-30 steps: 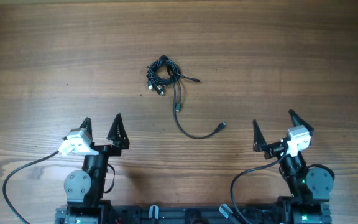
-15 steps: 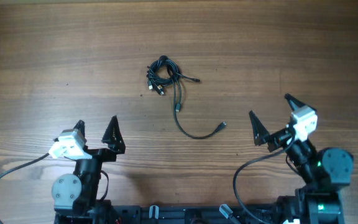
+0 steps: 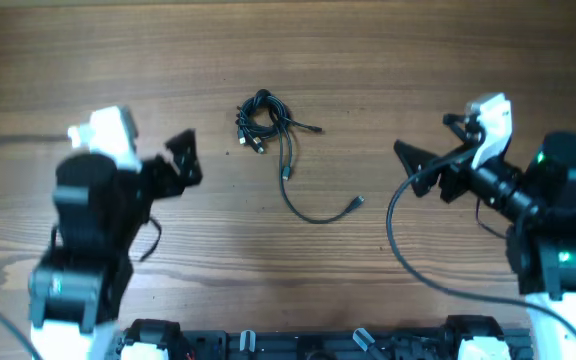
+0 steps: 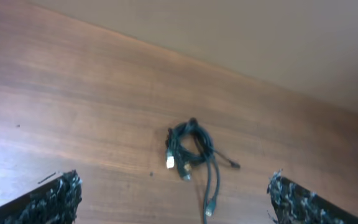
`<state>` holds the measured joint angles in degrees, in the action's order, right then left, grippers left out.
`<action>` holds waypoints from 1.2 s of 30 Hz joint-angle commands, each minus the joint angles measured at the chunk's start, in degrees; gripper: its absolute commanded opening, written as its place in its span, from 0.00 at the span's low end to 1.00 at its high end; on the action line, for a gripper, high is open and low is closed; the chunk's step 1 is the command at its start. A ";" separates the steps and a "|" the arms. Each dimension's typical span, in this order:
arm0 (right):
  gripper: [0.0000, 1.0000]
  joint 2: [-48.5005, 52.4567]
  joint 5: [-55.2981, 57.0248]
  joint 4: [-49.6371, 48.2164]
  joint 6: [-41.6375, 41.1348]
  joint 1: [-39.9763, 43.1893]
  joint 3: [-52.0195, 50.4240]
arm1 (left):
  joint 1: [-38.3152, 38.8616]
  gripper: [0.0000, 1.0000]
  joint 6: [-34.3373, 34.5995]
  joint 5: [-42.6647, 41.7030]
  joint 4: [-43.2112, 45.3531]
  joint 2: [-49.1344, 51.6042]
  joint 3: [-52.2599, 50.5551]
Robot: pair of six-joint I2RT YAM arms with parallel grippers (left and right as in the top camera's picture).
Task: Untangle cables
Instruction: 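Move both grippers forward toward the black cable bundle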
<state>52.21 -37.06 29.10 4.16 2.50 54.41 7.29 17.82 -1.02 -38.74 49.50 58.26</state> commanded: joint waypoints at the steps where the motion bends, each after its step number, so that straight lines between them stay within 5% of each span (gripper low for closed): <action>1: 1.00 5.88 -1.64 3.78 0.48 -0.31 8.57 | 2.47 1.00 -0.96 -0.83 -4.98 11.06 10.56; 6: 1.00 14.12 -6.01 7.41 3.74 -0.31 13.66 | 3.52 1.00 -0.74 -4.04 -3.04 21.11 13.00; 10: 1.00 19.37 -6.75 7.06 -5.79 -0.31 13.62 | 3.56 1.00 -1.07 -10.47 1.88 29.14 13.00; 15: 1.00 23.98 -6.47 7.56 -4.55 -0.31 13.62 | 3.58 0.99 3.19 -9.38 7.91 39.71 13.00; 25: 0.95 26.34 -4.52 8.59 -4.68 -0.31 13.51 | 3.96 0.62 21.51 -0.37 24.50 57.86 13.00; 36: 0.94 26.34 -1.27 11.23 -4.55 -0.31 13.51 | 8.07 0.40 21.86 2.80 22.38 64.63 13.00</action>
<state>78.39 -39.09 40.27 -0.19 2.50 66.92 14.96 39.00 -0.40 -15.77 111.90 70.50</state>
